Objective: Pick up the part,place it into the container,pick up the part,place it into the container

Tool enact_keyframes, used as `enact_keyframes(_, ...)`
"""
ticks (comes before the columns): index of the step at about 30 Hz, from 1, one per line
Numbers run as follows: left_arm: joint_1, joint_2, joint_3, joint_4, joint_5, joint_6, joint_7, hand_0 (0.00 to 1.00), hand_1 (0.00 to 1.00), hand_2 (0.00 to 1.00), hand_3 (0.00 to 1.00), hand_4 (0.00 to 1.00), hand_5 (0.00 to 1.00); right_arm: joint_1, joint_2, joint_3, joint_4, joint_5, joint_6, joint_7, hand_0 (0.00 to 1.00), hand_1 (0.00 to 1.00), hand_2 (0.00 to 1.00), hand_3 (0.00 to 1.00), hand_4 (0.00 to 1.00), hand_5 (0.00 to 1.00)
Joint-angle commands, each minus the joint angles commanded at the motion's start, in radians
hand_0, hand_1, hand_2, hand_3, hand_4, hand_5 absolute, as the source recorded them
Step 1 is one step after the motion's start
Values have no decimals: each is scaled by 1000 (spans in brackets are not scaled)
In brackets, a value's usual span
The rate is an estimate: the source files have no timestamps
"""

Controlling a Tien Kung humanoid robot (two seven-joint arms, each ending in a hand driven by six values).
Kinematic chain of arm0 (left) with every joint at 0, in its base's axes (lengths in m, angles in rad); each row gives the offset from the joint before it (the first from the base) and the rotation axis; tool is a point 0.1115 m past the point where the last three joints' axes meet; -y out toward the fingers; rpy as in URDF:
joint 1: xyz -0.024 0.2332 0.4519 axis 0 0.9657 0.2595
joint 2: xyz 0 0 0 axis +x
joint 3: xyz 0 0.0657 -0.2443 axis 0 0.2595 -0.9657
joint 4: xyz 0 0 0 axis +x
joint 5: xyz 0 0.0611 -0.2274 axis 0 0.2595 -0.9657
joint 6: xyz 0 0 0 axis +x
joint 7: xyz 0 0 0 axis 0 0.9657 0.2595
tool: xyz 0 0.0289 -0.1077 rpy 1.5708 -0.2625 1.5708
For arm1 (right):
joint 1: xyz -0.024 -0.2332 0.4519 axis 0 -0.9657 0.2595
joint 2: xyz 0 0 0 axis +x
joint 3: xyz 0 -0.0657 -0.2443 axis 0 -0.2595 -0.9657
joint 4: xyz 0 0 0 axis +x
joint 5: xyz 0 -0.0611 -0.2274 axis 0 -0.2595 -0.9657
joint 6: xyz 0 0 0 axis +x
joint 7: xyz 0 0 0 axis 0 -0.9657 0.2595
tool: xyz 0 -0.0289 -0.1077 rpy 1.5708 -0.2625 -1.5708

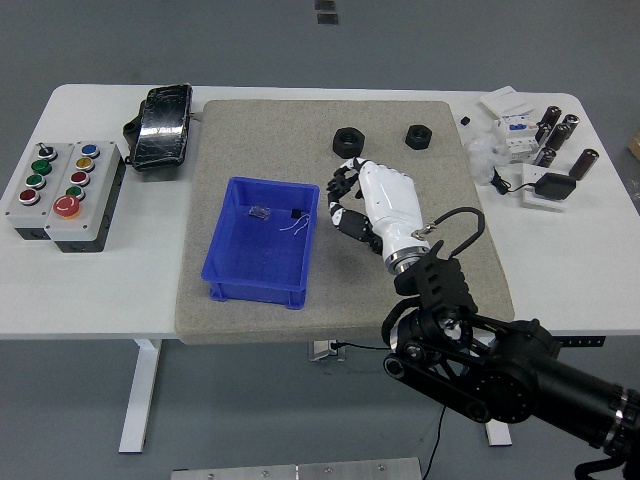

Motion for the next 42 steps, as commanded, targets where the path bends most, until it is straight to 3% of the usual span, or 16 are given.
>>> enact_keyframes(2,0,0,0,0,0,0,1,631,553,532,605,656,368,12,16,-38,1,65,0,54,382,502,454,469,292,2)
enact_keyframes(3,0,0,-1,0,1,0,1,631,553,533,606,656,368,19,25,-52,-9,107,0,88,565,624,578,532,369,2)
enact_keyframes(7,1,0,-2,0,2,0,3,631,553,533,606,656,368,33,44,-80,-50,249,9,206,565,624,578,532,369,2)
enact_keyframes(8,1,0,-3,0,2,0,4,631,553,533,605,657,369,35,47,-84,-60,287,16,237,640,691,673,650,414,2)
enact_keyframes(12,2,1,-5,0,4,0,5,631,553,533,605,657,369,39,52,-96,-76,370,49,287,640,691,673,650,414,2)
enact_keyframes(14,2,1,-5,0,4,0,5,631,553,533,605,657,369,40,54,-99,-75,364,74,272,640,691,673,650,414,2)
enact_keyframes(15,2,1,-6,0,5,0,5,631,553,533,605,657,373,41,55,-99,-75,356,86,262,714,778,758,724,511,99)
enact_keyframes(20,1,0,-7,0,6,-1,5,631,553,533,605,657,373,44,57,-95,-75,318,107,226,714,778,758,724,511,99)
enact_keyframes(21,0,0,-6,0,5,-1,5,631,553,534,606,658,374,43,57,-96,-76,315,109,222,732,791,774,763,594,101)
enact_keyframes(29,0,1,-7,0,9,-2,4,631,554,534,606,658,374,30,54,-61,-77,271,110,197,731,796,776,783,634,100)
enact_keyframes(34,1,0,-4,0,5,-2,2,631,553,533,606,658,375,-24,20,39,-39,212,62,181,717,779,770,773,666,116)
enact_keyframes(37,5,-1,-7,0,6,-1,3,631,553,533,606,658,375,-56,-18,107,-11,152,71,129,717,779,770,773,666,116)
enact_keyframes(38,6,-2,-8,0,7,-1,4,631,553,534,606,658,374,-65,-33,133,-7,128,85,107,720,787,788,811,931,366)
enact_keyframes(42,7,-2,-9,0,9,-1,5,631,553,534,606,658,374,-83,-76,198,-35,97,153,53,720,787,788,811,931,366)
